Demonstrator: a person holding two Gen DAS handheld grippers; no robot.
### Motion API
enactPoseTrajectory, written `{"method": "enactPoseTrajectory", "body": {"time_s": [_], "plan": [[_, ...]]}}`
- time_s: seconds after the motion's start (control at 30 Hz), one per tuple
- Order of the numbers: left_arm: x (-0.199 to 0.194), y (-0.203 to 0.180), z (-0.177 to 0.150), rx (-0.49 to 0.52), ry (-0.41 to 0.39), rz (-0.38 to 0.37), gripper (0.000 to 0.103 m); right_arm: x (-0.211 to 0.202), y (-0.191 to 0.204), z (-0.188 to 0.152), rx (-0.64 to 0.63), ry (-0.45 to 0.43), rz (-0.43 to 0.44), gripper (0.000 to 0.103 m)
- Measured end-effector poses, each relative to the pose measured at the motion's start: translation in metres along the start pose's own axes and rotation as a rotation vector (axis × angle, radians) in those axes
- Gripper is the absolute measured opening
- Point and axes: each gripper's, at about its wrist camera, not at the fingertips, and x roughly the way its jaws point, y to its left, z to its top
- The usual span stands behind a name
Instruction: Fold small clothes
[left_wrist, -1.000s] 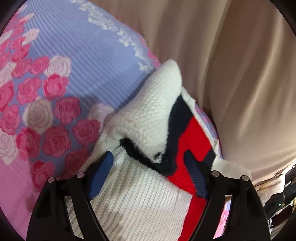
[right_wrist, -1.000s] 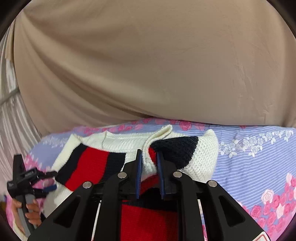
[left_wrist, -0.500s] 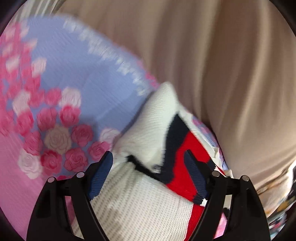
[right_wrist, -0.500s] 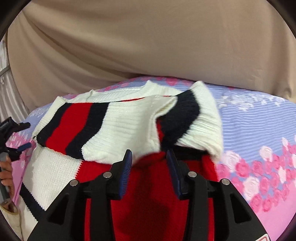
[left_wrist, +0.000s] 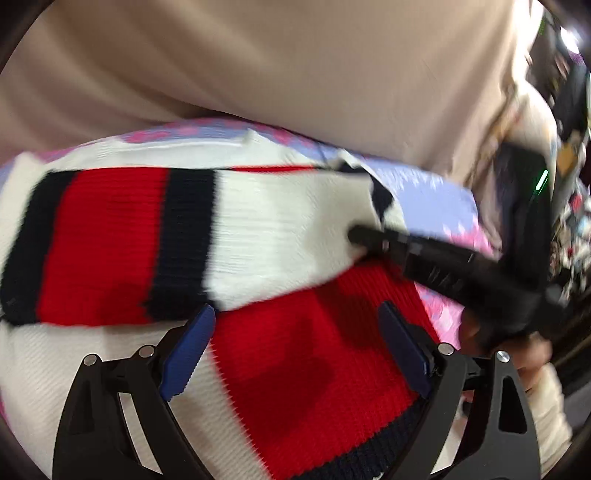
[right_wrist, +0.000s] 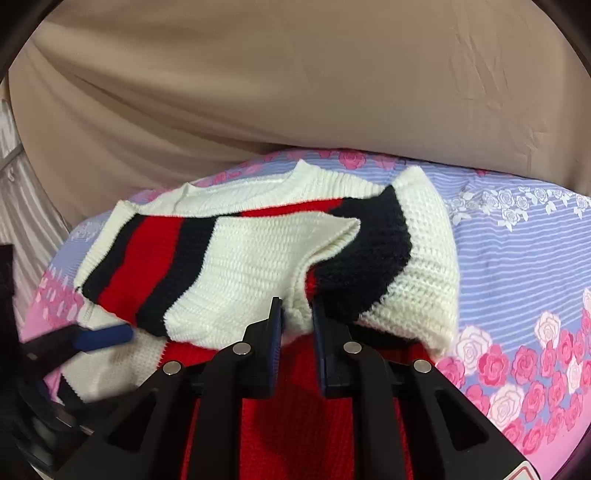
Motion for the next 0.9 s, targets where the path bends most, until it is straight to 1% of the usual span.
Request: {"method": "enactPoseTrajectory", "body": {"time_s": [0.1,0.17,0.23,0.27,0.3,0.33,0.37,0.4,0.43,0.47,0.5,0.57,0.6,0.63,0.67,0.73,0.77,0.8,0.87,0.9], "plan": [[0.023,-0.014,0.003,0.05,0.02,0.005,0.087,-0.008,-0.003,0.0,0.004,0.001,0.035,0.014],[0.033,-0.021,0.011,0.072,0.001,0.019,0.087,-0.007,-0.007,0.0,0.022,0.02,0.05,0.015],[0.043,-0.024,0.016,0.079,-0.01,0.04,0.083,-0.006,-0.009,0.0,0.024,0.029,0.037,0.015],[0.047,-0.024,0.018,0.083,-0.006,0.052,0.073,-0.007,-0.01,0.0,0.024,0.026,0.027,0.015],[0.055,-0.022,0.022,0.087,0.005,0.071,0.059,-0.01,-0.011,-0.001,0.025,0.017,0.018,0.016],[0.064,-0.021,0.024,0.102,0.018,0.103,0.053,-0.015,-0.014,-0.002,0.029,0.005,0.012,0.018],[0.066,-0.022,0.023,0.12,0.015,0.132,0.045,-0.019,-0.015,-0.002,0.034,-0.006,0.013,0.019],[0.068,-0.019,0.025,0.134,0.01,0.151,0.035,-0.024,-0.019,-0.003,0.045,-0.022,0.013,0.019],[0.07,-0.018,0.028,0.139,0.006,0.163,0.029,-0.029,-0.022,-0.005,0.052,-0.035,0.008,0.021],[0.068,-0.013,0.028,0.128,0.001,0.159,0.014,-0.032,-0.024,-0.007,0.055,-0.046,0.001,0.025],[0.066,-0.007,0.031,0.099,0.0,0.132,0.009,-0.036,-0.026,-0.01,0.055,-0.055,-0.009,0.027],[0.061,0.007,0.039,0.018,-0.023,0.056,0.008,-0.038,-0.028,-0.016,0.043,-0.054,-0.027,0.029],[0.049,0.018,0.043,-0.032,-0.056,0.024,0.007,-0.038,-0.027,-0.019,0.029,-0.049,-0.036,0.029],[0.037,0.027,0.045,-0.066,-0.084,0.008,0.007,-0.037,-0.026,-0.022,0.012,-0.044,-0.049,0.029],[0.025,0.035,0.048,-0.098,-0.115,-0.003,0.007,-0.035,-0.022,-0.024,-0.01,-0.038,-0.059,0.029],[-0.014,0.058,0.052,-0.179,-0.205,-0.013,0.007,-0.033,-0.009,-0.03,-0.084,-0.031,-0.07,0.029],[-0.033,0.068,0.054,-0.214,-0.25,-0.016,0.007,-0.031,0.002,-0.031,-0.126,-0.03,-0.067,0.031],[-0.057,0.081,0.055,-0.253,-0.308,-0.013,0.007,-0.028,0.015,-0.031,-0.17,-0.028,-0.053,0.034],[-0.097,0.097,0.055,-0.303,-0.4,0.004,0.007,-0.018,0.043,-0.028,-0.242,-0.022,-0.015,0.049],[-0.12,0.105,0.053,-0.317,-0.449,0.014,0.007,-0.01,0.057,-0.026,-0.273,-0.016,0.0,0.051]]}}
